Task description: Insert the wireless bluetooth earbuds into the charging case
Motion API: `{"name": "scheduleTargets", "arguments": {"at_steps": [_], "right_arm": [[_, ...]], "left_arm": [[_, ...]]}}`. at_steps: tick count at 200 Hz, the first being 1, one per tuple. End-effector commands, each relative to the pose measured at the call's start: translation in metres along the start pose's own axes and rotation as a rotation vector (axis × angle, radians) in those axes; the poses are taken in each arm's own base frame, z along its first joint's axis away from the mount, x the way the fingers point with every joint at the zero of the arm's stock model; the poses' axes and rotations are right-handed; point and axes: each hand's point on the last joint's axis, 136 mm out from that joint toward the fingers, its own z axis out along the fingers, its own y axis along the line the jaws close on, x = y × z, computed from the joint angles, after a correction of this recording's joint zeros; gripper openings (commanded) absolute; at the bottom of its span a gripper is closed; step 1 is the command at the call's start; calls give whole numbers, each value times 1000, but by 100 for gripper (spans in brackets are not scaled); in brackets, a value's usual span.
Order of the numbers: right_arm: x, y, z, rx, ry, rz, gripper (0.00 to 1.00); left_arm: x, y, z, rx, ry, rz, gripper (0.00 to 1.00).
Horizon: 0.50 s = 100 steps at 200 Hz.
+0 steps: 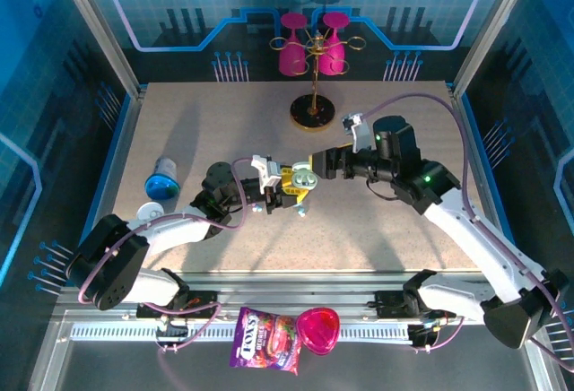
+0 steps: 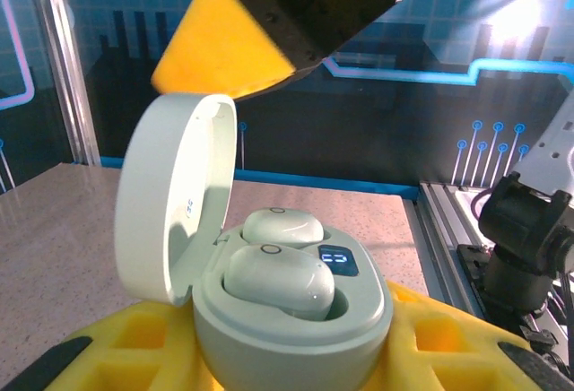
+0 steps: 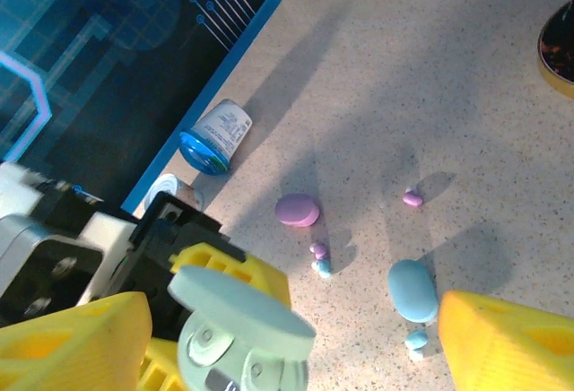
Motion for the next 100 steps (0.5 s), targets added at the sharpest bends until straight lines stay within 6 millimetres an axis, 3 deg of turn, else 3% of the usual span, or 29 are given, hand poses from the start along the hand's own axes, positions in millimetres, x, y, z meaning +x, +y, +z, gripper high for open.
{"name": "scheduleTargets", "arguments": {"at_steps": [1,41,100], "right_arm": [[-1,-3,5,3,39,61,83],[15,-8,10,18,93,66,81],[32,-4,1,-23,105,74,80]], "left_arm": [[-9,-12,-3,61,-30,71,13],[-11,-9,-3,36,-40,73,13],[-17,13,1,-64,-79,2,12]]}}
